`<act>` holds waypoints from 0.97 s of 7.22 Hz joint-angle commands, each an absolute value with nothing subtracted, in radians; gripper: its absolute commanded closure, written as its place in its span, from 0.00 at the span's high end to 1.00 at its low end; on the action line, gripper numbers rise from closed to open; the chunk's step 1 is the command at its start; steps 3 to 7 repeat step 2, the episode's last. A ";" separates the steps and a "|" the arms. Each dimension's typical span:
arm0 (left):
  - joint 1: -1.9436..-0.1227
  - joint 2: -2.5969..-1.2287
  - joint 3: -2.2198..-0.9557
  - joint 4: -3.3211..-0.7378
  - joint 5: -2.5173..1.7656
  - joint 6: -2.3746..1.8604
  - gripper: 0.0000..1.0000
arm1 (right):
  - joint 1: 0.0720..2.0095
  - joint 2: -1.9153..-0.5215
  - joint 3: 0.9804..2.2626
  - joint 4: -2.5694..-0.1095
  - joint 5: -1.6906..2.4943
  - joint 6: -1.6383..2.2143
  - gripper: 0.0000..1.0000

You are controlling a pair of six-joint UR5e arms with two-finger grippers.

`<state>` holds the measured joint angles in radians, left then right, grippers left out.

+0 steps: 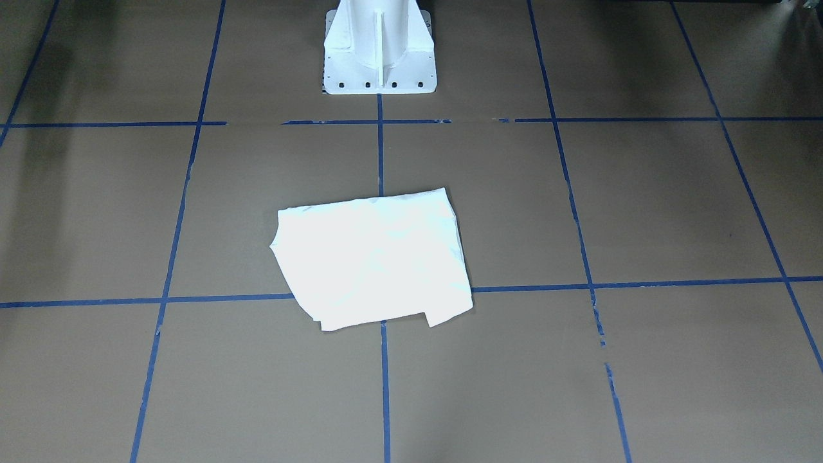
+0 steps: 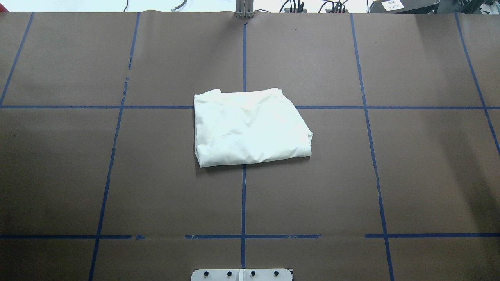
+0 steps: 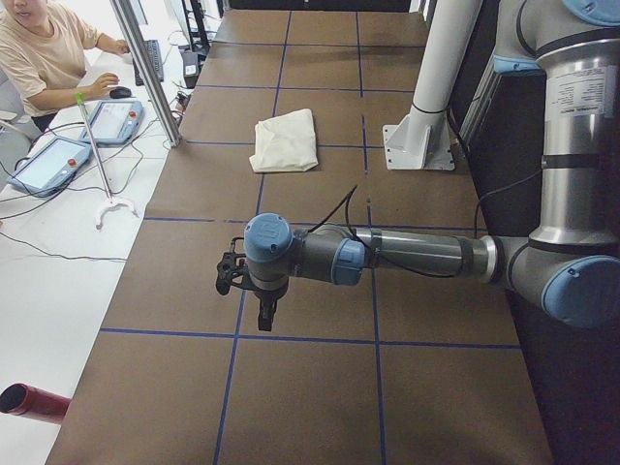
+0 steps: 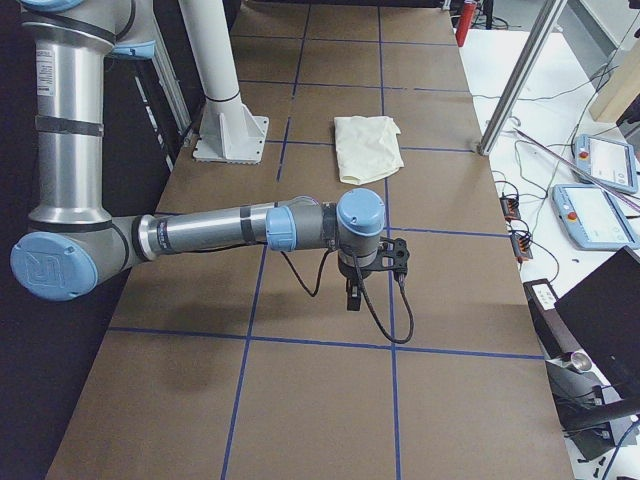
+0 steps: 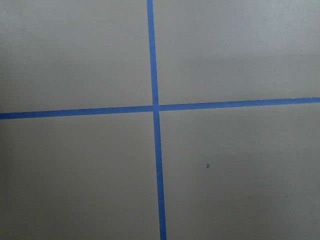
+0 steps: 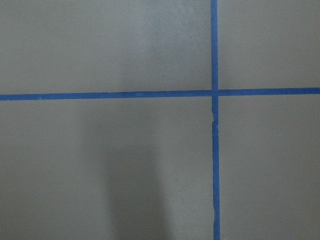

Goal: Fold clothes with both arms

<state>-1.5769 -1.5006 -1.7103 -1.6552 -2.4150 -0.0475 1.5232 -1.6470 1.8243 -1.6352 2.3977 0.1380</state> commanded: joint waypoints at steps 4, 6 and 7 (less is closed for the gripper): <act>-1.577 -1.509 -1.712 -1.654 -2.414 -0.048 1.00 | 1.523 -1.647 1.825 -1.635 2.398 0.138 1.00; -1.577 -1.509 -1.712 -1.654 -2.414 -0.048 1.00 | 1.523 -1.647 1.825 -1.635 2.398 0.138 1.00; -1.577 -1.509 -1.712 -1.654 -2.414 -0.048 1.00 | 1.523 -1.647 1.825 -1.635 2.398 0.138 1.00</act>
